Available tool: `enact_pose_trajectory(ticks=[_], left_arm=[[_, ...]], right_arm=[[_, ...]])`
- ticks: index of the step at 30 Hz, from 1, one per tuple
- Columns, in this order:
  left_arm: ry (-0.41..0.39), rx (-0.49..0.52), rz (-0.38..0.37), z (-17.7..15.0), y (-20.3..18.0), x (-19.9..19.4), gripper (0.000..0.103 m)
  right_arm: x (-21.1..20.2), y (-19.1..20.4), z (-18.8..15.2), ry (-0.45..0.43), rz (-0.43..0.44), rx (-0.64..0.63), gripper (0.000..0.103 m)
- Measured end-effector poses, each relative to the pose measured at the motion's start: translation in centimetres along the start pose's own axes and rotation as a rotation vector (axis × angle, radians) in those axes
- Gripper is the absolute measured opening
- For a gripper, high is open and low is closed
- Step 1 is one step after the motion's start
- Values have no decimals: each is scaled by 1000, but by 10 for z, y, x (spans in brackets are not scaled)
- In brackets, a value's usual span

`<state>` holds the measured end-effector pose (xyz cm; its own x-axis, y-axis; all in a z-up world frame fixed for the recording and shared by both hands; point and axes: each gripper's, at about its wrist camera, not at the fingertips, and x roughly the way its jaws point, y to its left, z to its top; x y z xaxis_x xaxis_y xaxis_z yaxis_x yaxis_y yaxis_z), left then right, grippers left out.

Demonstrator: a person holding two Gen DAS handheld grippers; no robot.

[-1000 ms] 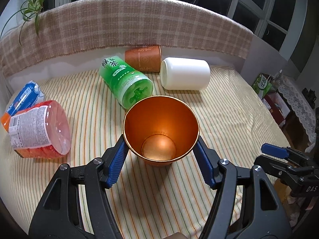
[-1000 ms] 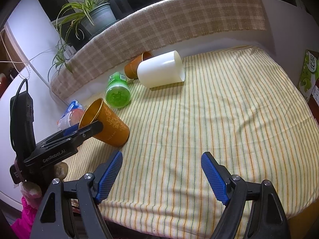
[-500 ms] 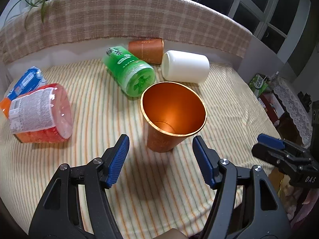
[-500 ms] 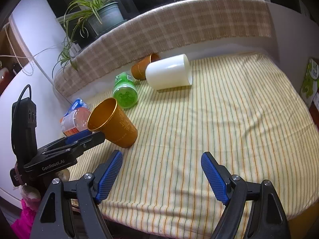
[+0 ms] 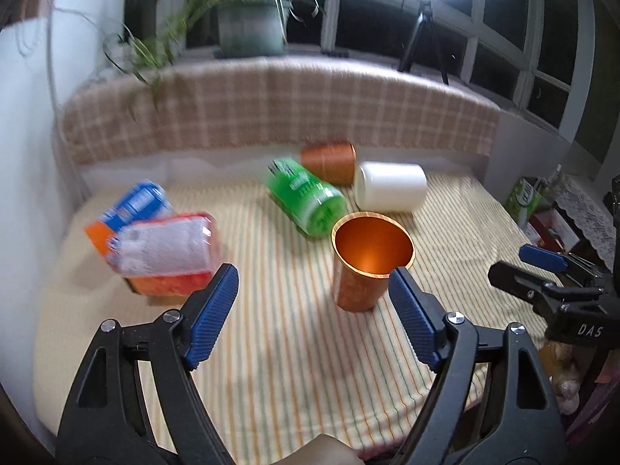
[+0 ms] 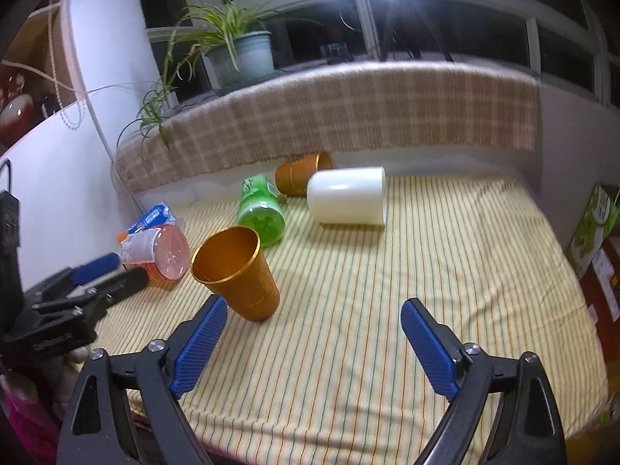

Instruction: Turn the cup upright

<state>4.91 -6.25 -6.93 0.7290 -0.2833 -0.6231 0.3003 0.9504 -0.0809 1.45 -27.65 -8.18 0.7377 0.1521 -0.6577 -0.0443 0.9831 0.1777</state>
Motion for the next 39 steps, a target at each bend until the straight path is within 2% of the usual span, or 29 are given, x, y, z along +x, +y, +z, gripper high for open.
enact_pose_trajectory(ticks=[2, 3, 4, 7, 12, 39], left_arm=[[-40, 1, 32, 3, 1, -10, 91], [-63, -1, 46, 3, 2, -16, 99], [-84, -4, 58, 4, 3, -21, 103], [-153, -4, 104, 5, 3, -38, 103], [-192, -4, 162, 6, 4, -49, 103], [-183, -33, 185, 6, 9, -50, 103]], right_arm=[[-4, 5, 1, -26, -14, -24, 101], [-5, 7, 2, -37, -18, -31, 102], [-8, 9, 3, -53, -26, -40, 102], [-12, 13, 6, -82, -42, -51, 103], [-13, 14, 9, -106, -52, -46, 103], [-14, 10, 7, -120, -69, -26, 103]])
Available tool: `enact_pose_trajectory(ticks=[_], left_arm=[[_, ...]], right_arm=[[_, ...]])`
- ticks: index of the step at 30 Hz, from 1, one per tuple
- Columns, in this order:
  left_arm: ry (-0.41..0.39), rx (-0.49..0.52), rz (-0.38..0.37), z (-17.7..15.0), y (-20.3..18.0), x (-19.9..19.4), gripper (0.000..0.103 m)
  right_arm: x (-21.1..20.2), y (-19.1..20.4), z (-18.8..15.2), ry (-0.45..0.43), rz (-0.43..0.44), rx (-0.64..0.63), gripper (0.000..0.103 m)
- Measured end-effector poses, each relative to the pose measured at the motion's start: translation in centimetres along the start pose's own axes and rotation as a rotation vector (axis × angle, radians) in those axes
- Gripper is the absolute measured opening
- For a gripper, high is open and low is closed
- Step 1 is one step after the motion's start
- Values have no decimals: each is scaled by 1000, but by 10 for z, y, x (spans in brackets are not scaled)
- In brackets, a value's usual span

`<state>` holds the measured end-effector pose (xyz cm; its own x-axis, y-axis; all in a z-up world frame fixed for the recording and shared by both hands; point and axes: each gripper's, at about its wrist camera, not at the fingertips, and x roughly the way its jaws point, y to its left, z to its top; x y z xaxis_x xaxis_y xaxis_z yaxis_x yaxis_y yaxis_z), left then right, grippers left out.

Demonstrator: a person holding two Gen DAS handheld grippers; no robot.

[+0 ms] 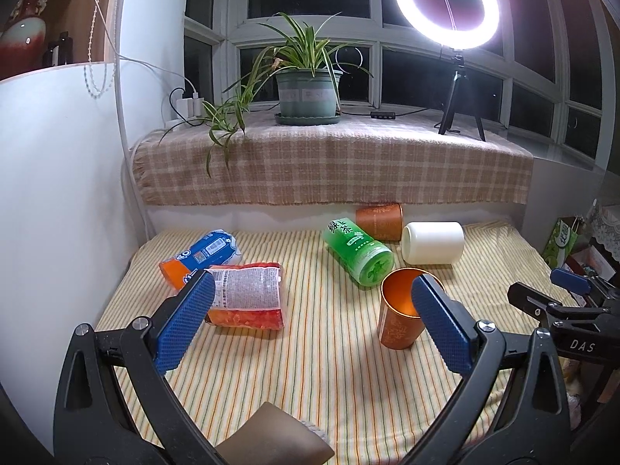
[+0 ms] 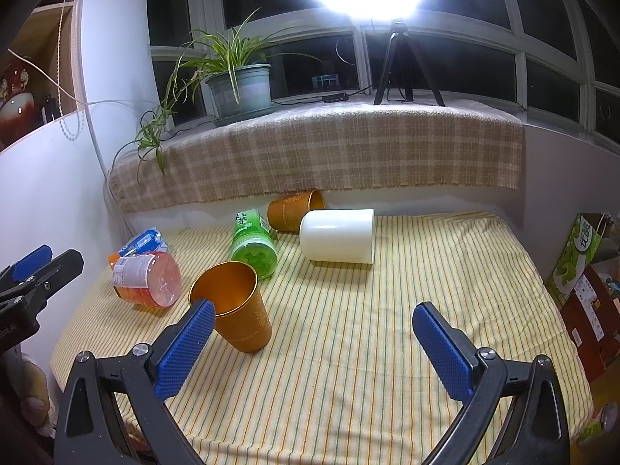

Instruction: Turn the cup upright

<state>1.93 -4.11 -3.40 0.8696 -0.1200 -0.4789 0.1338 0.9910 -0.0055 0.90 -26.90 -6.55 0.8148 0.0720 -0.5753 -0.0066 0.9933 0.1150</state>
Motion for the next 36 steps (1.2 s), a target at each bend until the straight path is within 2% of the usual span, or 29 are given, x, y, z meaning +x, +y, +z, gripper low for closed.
enact_pose_trajectory(ticks=[36], left_arm=[[-8, 14, 19, 0, 6, 2, 103]], right_arm=[[14, -8, -3, 46, 20, 27, 103]])
